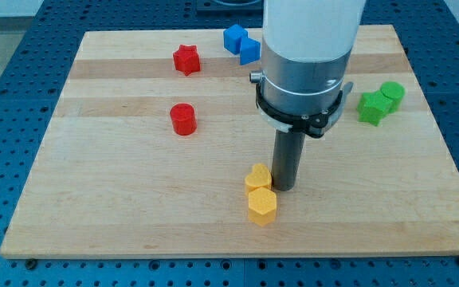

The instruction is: Move the red circle to the bottom left

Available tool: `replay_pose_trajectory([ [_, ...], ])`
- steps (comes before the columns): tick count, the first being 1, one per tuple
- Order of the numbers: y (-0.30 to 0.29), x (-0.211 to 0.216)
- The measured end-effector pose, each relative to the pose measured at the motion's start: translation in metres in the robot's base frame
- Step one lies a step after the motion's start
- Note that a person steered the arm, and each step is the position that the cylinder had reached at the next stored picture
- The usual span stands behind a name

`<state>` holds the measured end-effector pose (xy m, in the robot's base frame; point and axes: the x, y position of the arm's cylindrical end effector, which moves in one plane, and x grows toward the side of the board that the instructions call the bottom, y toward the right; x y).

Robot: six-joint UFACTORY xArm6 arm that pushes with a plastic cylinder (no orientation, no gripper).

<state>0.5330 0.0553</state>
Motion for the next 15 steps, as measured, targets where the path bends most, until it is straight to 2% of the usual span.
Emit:
replay_pose_trajectory([
  [2,0.0,-0.015],
  [4,0.0,-0.082],
  [5,0.0,-0.103],
  [8,-0.017,-0.103],
  [10,-0.049,-0.117],
  [15,-0.102,-0.118],
])
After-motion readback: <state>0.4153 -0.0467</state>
